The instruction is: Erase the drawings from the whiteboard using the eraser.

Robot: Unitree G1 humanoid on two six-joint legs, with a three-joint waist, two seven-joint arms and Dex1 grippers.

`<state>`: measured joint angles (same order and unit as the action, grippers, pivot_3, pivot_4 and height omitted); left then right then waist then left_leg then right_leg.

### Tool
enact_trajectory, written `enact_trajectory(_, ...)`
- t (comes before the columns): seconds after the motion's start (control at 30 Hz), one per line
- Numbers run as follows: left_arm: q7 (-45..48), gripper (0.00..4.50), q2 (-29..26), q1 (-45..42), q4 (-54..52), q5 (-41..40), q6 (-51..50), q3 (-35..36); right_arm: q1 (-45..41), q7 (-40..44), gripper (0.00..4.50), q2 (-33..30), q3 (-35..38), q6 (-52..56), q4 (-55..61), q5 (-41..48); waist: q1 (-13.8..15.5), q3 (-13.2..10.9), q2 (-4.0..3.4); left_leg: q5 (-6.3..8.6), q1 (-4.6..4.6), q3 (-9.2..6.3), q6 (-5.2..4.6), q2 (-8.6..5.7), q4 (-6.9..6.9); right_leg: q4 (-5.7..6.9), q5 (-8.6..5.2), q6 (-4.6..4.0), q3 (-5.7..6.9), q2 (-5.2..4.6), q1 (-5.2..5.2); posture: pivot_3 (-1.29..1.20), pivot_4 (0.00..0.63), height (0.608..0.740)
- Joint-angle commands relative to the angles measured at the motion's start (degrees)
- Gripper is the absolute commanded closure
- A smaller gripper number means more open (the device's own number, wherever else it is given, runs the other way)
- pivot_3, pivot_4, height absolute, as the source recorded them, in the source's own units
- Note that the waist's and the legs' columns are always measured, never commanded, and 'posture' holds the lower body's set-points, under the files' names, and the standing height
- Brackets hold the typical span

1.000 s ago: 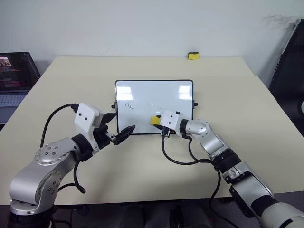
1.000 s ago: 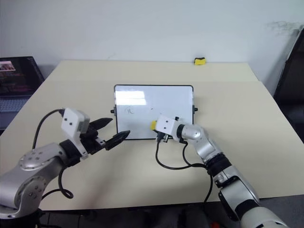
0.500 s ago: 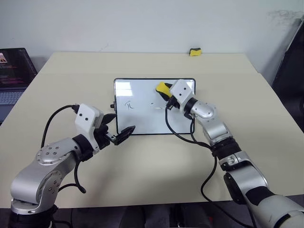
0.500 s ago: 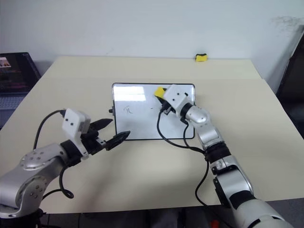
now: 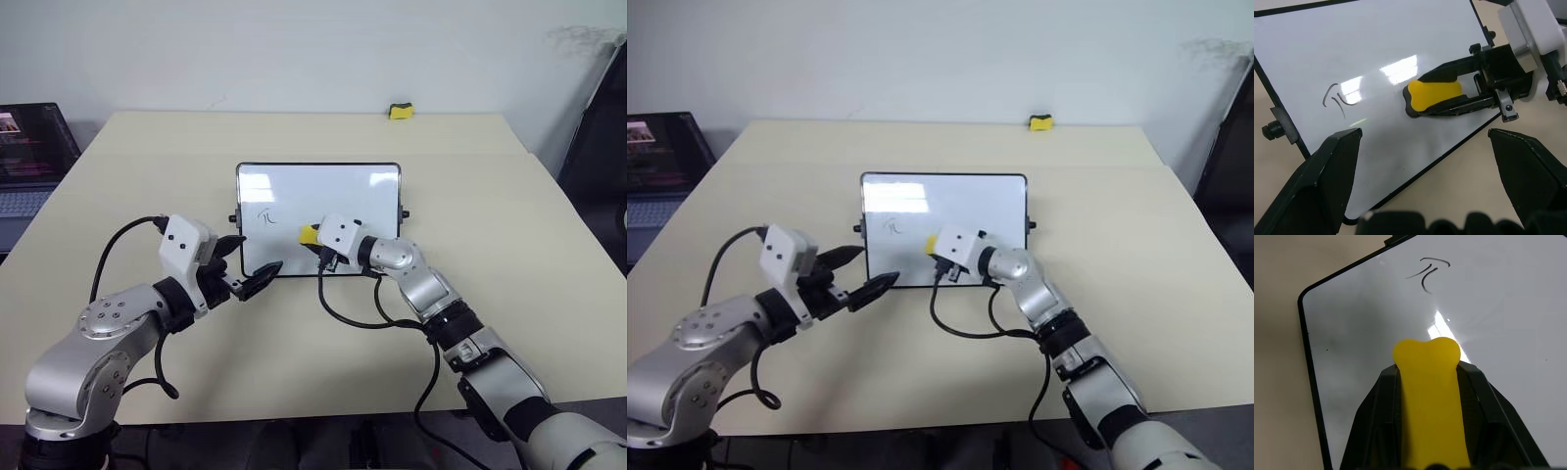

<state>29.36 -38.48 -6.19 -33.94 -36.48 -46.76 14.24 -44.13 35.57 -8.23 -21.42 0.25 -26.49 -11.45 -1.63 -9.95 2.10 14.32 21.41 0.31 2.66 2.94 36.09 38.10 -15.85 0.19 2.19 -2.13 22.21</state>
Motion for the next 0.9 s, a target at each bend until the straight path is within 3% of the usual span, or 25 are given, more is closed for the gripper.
enact_trajectory(0.03,0.0,0.00,-0.3,-0.7,-0.9,-0.1,1.0,0.5,-1.2,-1.6,3.31,0.2,4.1,-2.1,2.7,3.0,0.0,0.0,-0.01,0.00,0.02,0.00,0.00,0.00,0.00,-0.01,0.00,0.00,0.00,0.01,0.02,0.00,0.150,0.740)
enact_trajectory(0.2,0.0,0.00,-0.2,-0.6,-0.9,-0.1,1.1,0.4,-4.3,-8.2,3.31,-1.6,8.2,-5.8,-0.4,2.1,0.0,0.0,-0.02,0.00,0.32,0.02,0.01,-0.01,0.01,-0.11,0.00,0.00,0.00,-0.01,0.20,0.00,0.150,0.740)
enact_trajectory(0.33,-0.1,0.00,0.1,-0.6,-1.0,0.0,1.2,0.1,-4.2,-10.0,3.31,-4.2,7.1,-8.2,-5.0,-0.8,0.1,0.0,0.00,0.01,0.33,0.01,0.02,-0.01,-0.02,-0.16,-0.01,0.02,0.02,-0.01,0.21,0.00,0.150,0.740)
enact_trajectory(0.67,-0.1,0.00,0.0,-0.8,-0.9,-0.1,1.1,0.1,5.1,3.1,3.32,-7.9,-1.1,-3.2,-0.8,-3.2,0.1,0.0,0.03,0.01,-0.13,0.02,0.01,-0.02,-0.02,-0.06,-0.03,0.04,-0.03,-0.02,-0.15,0.00,0.150,0.740)
enact_trajectory(0.9,0.2,0.00,-0.2,-0.6,-0.7,0.0,1.3,0.1,5.1,2.7,3.32,-7.3,1.1,-0.7,2.7,-0.9,0.1,0.0,0.03,-0.05,-0.60,0.00,-0.06,-0.01,-0.01,-0.04,-0.14,0.22,-0.07,0.02,-0.55,0.00,0.150,0.740)
